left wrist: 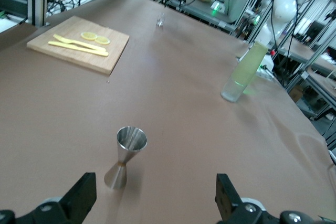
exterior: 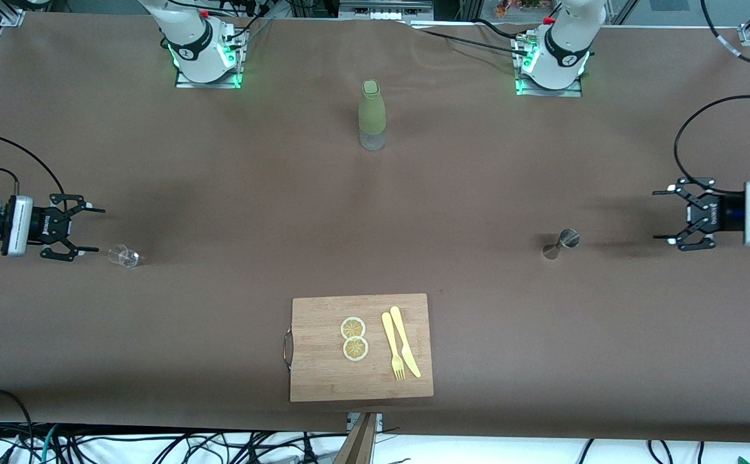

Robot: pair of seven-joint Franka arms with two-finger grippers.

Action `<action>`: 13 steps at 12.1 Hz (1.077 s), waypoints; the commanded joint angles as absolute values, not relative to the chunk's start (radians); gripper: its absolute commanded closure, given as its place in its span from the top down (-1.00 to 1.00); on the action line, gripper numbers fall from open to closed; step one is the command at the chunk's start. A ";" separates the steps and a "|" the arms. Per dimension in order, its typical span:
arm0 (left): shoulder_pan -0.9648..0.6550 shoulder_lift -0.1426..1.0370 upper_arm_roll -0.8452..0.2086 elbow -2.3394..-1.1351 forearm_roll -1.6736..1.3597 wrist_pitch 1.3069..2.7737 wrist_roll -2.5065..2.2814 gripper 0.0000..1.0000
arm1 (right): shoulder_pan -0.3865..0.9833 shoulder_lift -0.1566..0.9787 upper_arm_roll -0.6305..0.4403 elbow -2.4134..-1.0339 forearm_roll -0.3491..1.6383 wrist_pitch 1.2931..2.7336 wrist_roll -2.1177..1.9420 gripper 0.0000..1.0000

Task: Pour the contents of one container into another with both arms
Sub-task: 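Lower the right gripper to the glass beaker while the left gripper reaches the jigger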

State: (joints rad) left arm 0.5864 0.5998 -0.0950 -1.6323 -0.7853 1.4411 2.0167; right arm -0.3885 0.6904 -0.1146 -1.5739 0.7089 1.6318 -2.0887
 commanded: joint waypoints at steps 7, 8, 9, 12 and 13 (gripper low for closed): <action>0.552 0.736 -0.094 -1.659 -0.891 1.592 2.236 1.00 | -0.495 0.960 -0.095 -1.286 0.899 1.491 -2.351 1.00; 0.551 0.744 -0.094 -1.687 -0.929 1.604 2.265 1.00 | -0.497 0.974 -0.095 -1.284 0.949 1.490 -2.368 1.00; 0.529 0.753 -0.092 -1.710 -0.971 1.627 2.328 1.00 | -0.497 0.986 -0.095 -1.284 0.975 1.491 -2.378 1.00; 0.503 0.755 -0.094 -1.778 -1.063 1.680 2.416 1.00 | -0.495 1.008 -0.095 -1.282 1.006 1.502 -2.384 1.00; 0.486 0.764 -0.092 -1.792 -1.096 1.696 2.459 1.00 | -0.497 1.017 -0.095 -1.282 1.005 1.502 -2.384 1.00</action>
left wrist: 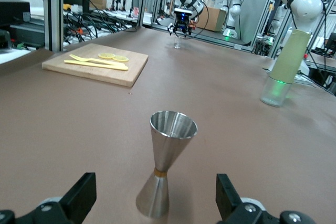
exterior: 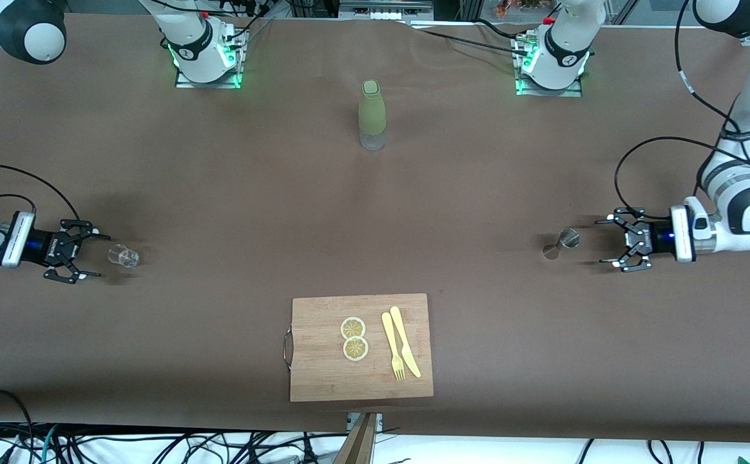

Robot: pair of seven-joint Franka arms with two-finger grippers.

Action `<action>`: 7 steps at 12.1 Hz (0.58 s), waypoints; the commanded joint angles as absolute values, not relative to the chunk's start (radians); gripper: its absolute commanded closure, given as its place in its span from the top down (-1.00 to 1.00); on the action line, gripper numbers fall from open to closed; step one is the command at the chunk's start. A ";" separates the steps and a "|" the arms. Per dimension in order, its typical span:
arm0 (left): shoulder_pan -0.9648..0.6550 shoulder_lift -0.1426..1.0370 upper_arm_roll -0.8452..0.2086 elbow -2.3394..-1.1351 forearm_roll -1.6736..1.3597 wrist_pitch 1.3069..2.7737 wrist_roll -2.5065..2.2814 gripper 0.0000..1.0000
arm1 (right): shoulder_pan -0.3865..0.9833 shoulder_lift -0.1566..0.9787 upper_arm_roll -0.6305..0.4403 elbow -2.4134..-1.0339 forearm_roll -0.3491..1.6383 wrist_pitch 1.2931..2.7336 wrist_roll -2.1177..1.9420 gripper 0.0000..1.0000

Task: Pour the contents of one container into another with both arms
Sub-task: 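Lower the right gripper to the glass beaker while the left gripper reaches the jigger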

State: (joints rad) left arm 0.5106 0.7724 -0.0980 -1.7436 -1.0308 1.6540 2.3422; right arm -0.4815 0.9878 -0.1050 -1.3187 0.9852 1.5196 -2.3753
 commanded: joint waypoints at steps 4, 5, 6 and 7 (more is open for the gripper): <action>0.471 0.802 -0.092 -1.819 -1.146 1.730 2.537 1.00 | -0.494 1.051 -0.097 -1.281 1.006 1.506 -2.379 1.00; 0.463 0.805 -0.092 -1.841 -1.166 1.733 2.571 1.00 | -0.495 1.063 -0.095 -1.281 1.008 1.505 -2.376 1.00; 0.459 0.805 -0.092 -1.854 -1.186 1.735 2.594 1.00 | -0.495 1.071 -0.095 -1.281 1.020 1.502 -2.373 1.00; 0.454 0.808 -0.092 -1.868 -1.199 1.735 2.603 1.00 | -0.494 1.071 -0.097 -1.281 1.028 1.503 -2.373 1.00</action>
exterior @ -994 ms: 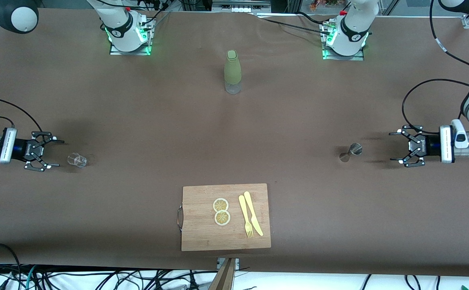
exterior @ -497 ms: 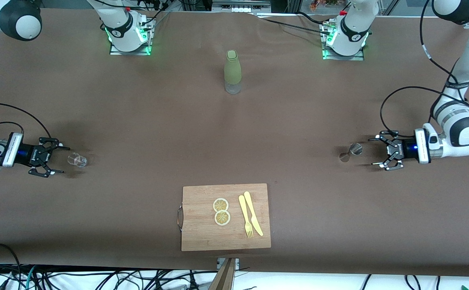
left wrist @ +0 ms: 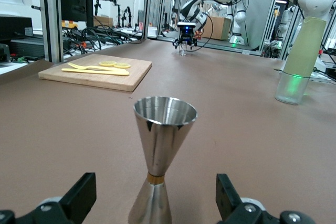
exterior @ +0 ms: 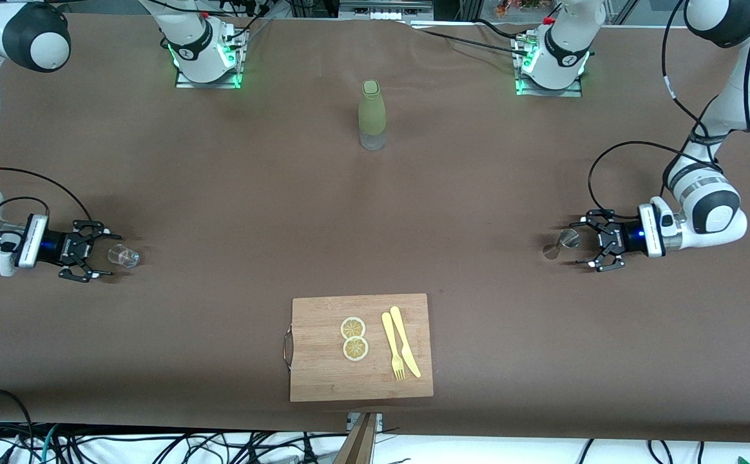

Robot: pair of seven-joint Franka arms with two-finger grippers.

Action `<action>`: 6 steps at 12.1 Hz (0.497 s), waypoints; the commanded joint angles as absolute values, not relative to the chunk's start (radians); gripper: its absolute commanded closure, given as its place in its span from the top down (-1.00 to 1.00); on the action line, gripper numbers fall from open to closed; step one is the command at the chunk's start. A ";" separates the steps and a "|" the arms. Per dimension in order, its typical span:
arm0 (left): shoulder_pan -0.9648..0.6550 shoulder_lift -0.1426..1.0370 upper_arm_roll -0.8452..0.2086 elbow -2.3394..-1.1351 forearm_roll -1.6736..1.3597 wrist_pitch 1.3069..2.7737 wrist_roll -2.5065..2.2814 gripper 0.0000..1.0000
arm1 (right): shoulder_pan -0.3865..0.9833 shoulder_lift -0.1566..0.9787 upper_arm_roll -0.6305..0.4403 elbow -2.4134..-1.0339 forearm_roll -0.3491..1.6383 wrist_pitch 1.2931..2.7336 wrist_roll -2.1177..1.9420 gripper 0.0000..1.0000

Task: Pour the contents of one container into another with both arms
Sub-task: 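Lower the right gripper to the glass beaker while the left gripper reaches the jigger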

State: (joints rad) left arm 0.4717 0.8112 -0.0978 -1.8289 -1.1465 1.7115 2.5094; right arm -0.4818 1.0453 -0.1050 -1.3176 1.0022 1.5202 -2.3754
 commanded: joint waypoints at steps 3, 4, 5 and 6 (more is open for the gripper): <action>0.430 0.819 -0.092 -1.890 -1.259 1.735 2.648 1.00 | -0.480 1.071 -0.094 -1.281 1.029 1.514 -2.370 1.00; 0.426 0.822 -0.092 -1.891 -1.265 1.736 2.648 1.00 | -0.477 1.071 -0.094 -1.282 1.029 1.519 -2.370 1.00; 0.419 0.825 -0.092 -1.890 -1.279 1.736 2.648 0.99 | -0.469 1.071 -0.094 -1.282 1.028 1.522 -2.372 0.98; 0.413 0.827 -0.092 -1.890 -1.290 1.736 2.648 0.99 | -0.463 1.069 -0.094 -1.284 1.026 1.517 -2.370 0.97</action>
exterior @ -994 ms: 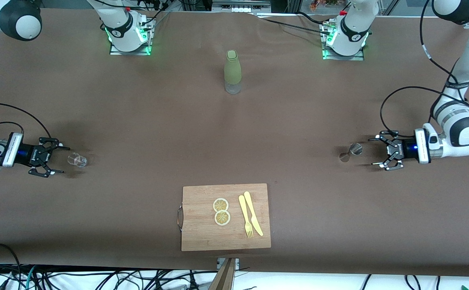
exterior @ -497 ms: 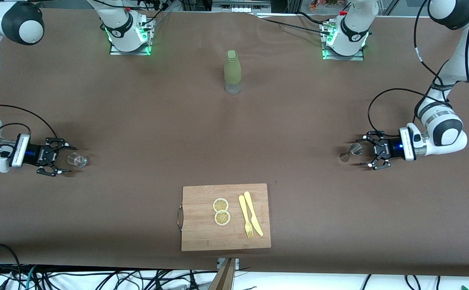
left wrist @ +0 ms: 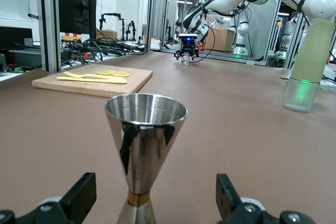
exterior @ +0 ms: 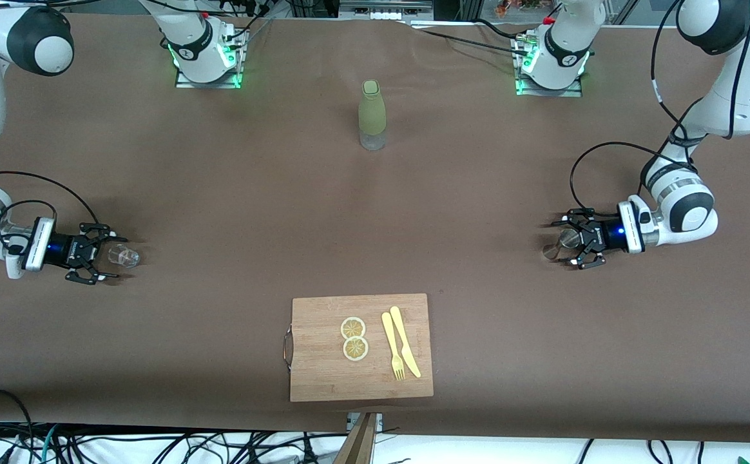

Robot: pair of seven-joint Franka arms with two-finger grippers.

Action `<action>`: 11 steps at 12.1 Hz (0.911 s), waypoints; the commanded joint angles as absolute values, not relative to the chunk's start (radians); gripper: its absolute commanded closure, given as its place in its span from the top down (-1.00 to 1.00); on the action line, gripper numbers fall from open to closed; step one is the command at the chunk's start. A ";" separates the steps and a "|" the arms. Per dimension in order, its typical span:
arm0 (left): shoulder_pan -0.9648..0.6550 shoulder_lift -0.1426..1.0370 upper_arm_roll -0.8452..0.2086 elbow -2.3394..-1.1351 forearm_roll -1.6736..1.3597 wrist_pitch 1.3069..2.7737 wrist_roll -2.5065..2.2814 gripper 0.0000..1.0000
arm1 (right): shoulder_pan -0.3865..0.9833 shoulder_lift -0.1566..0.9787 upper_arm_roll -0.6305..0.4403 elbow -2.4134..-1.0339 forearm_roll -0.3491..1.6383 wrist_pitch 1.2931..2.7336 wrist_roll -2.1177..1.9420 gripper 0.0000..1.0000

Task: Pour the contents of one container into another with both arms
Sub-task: 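Close the right gripper on the beaker while the left gripper grasps the jigger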

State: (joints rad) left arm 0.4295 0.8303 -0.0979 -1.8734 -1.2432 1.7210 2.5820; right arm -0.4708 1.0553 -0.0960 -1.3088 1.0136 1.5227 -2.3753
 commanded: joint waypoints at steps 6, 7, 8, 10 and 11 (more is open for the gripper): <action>0.403 0.833 -0.092 -1.893 -1.313 1.743 2.649 0.55 | -0.456 1.069 -0.092 -1.281 1.020 1.522 -2.367 0.36; 0.397 0.834 -0.092 -1.893 -1.316 1.743 2.649 0.31 | -0.456 1.068 -0.094 -1.281 1.019 1.522 -2.368 0.17; 0.396 0.834 -0.092 -1.893 -1.316 1.743 2.648 0.01 | -0.456 1.068 -0.094 -1.281 1.019 1.522 -2.368 0.14; 0.396 0.834 -0.092 -1.893 -1.318 1.743 2.648 -0.74 | -0.456 1.068 -0.094 -1.281 1.017 1.522 -2.368 -0.11; 0.396 0.834 -0.092 -1.893 -1.318 1.743 2.648 -1.00 | -0.456 1.066 -0.094 -1.281 1.017 1.522 -2.368 -0.25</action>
